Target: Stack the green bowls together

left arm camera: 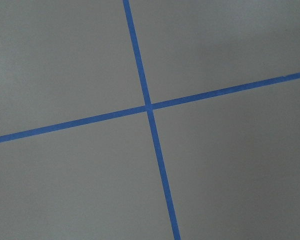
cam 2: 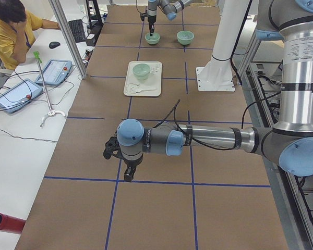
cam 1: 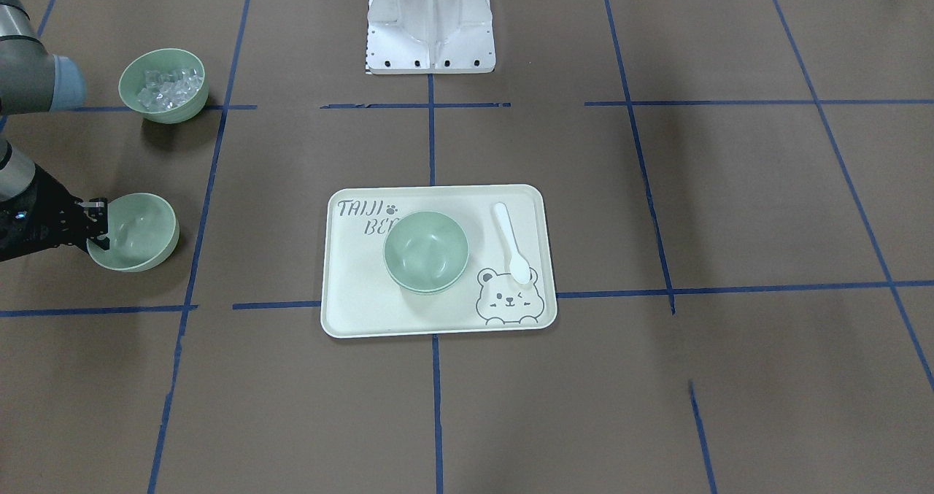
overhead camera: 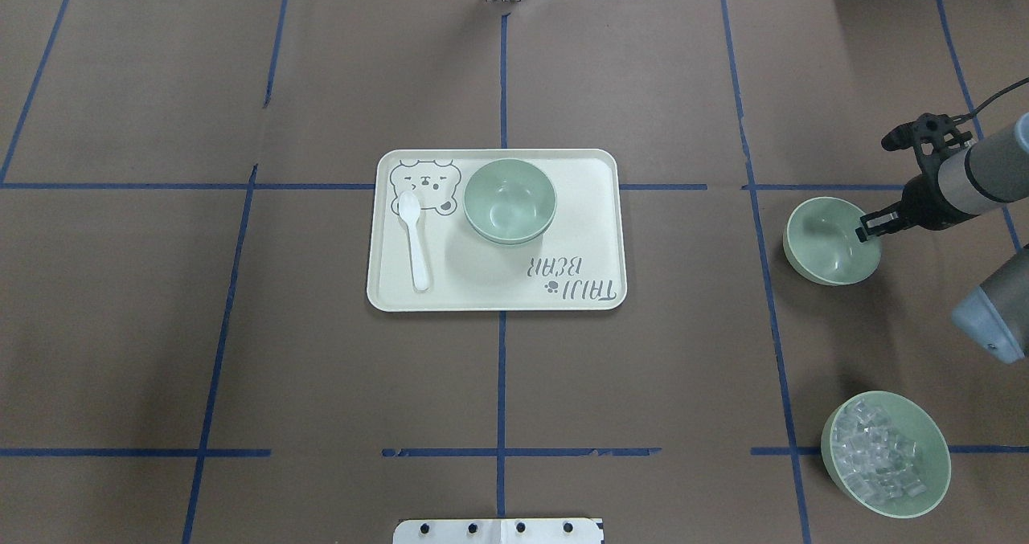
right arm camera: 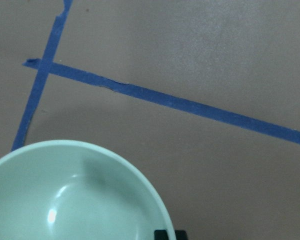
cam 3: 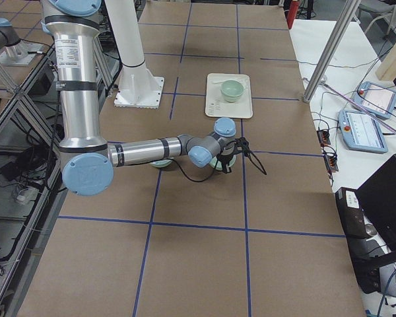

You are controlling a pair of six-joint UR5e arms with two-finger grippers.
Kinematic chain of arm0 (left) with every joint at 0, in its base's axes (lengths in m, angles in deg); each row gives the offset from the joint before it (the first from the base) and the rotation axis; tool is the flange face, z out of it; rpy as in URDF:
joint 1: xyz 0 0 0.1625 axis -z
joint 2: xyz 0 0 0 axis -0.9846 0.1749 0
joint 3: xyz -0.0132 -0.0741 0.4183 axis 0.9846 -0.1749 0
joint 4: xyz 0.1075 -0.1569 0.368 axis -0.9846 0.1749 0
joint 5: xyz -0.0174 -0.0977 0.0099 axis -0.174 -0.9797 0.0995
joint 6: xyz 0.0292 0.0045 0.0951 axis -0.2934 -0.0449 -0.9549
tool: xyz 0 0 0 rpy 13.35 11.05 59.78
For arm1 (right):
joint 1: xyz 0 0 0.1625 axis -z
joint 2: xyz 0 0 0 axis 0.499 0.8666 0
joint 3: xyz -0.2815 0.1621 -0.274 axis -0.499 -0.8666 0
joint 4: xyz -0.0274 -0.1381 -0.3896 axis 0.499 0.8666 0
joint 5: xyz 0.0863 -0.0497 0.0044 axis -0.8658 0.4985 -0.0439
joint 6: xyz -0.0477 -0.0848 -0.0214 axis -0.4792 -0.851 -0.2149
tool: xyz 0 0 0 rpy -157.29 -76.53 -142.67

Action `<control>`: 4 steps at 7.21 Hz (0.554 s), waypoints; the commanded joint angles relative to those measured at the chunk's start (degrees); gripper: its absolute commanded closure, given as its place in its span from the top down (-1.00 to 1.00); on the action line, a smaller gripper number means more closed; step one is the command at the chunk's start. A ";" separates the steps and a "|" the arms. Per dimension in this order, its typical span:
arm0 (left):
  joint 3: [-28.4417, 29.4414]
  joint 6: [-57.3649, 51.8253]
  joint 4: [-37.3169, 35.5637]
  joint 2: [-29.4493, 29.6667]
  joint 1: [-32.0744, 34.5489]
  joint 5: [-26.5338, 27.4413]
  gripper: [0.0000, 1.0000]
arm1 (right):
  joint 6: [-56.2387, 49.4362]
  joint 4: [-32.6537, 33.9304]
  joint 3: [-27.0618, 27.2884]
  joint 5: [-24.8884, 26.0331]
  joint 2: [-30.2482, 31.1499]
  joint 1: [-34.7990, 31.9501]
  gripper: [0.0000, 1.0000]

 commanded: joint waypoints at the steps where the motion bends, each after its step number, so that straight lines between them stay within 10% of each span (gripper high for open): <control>1: -0.09 0.09 0.01 0.03 -0.03 -0.05 1.00 | 0.69 0.18 1.02 -0.71 -1.19 -0.11 -1.00; 4: 1.84 0.00 -0.78 -0.85 0.06 0.21 1.00 | 11.30 14.45 4.19 -1.06 -15.37 1.20 -1.00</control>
